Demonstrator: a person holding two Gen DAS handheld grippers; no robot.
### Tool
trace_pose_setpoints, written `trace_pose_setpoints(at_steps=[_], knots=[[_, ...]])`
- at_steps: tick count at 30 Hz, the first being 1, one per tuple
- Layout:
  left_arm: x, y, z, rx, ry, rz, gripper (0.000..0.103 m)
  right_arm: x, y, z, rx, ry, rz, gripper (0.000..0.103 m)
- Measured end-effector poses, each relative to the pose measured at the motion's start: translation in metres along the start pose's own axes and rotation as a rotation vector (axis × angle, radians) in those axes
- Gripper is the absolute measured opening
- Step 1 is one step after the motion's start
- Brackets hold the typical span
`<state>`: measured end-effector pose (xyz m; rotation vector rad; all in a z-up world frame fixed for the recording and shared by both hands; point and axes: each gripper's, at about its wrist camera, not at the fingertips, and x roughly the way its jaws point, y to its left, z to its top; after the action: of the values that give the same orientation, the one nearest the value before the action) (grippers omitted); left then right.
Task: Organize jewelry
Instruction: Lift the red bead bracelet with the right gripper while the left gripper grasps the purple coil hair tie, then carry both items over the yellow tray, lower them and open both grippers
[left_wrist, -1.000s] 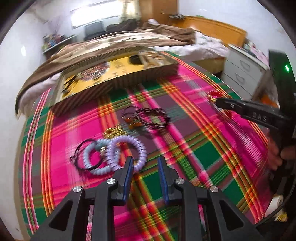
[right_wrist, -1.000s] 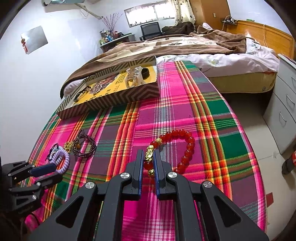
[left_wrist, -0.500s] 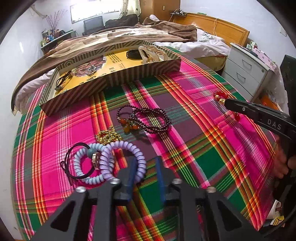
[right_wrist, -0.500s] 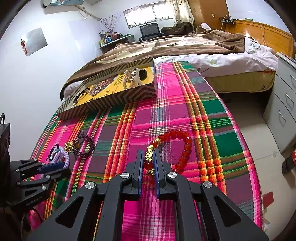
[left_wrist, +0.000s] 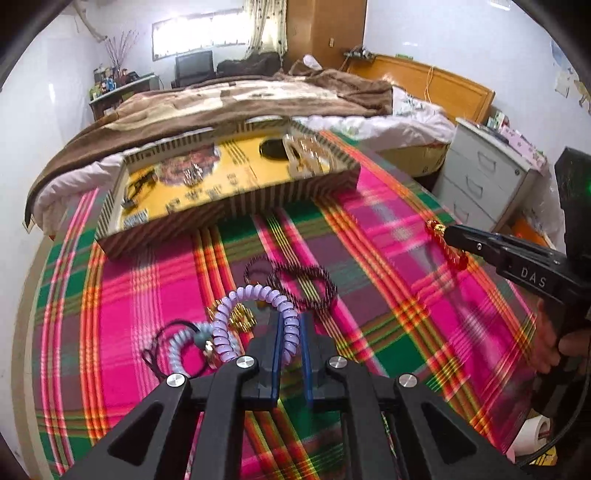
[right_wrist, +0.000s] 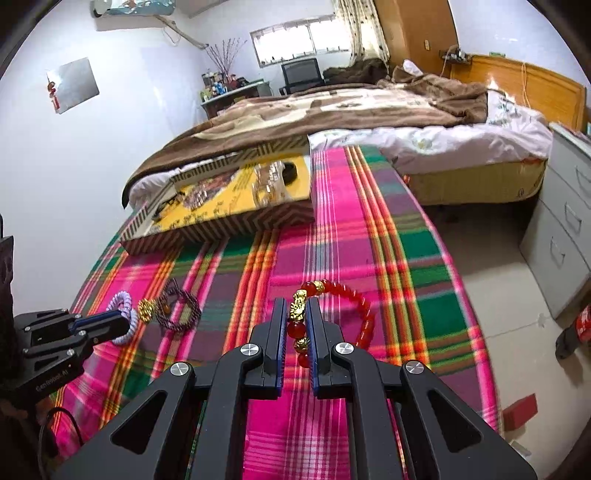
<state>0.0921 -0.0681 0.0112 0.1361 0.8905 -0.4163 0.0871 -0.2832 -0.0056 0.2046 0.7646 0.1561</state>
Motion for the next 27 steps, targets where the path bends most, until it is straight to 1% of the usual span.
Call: trace_pose_setpoints(at_steps=[7,15,22,27], knots=[[-0.025,0.014,0.021,-0.024,-0.077,0.005,0.009,-0.018,0.012,0.026,-0.047,-0.063,0.004,0.01],[-0.039,0.036,0.046,-0.056,-0.137,0.013,0.009,-0.027,0.03,0.057,-0.098,-0.116,0.021,0.01],[-0.041,0.055,0.071,-0.075,-0.171,-0.002,0.009,-0.019,0.042,0.085,-0.117,-0.13,0.049,0.01],[-0.033,0.073,0.088,-0.103,-0.18,-0.02,0.009,0.001,0.052,0.109,-0.133,-0.111,0.076,0.01]])
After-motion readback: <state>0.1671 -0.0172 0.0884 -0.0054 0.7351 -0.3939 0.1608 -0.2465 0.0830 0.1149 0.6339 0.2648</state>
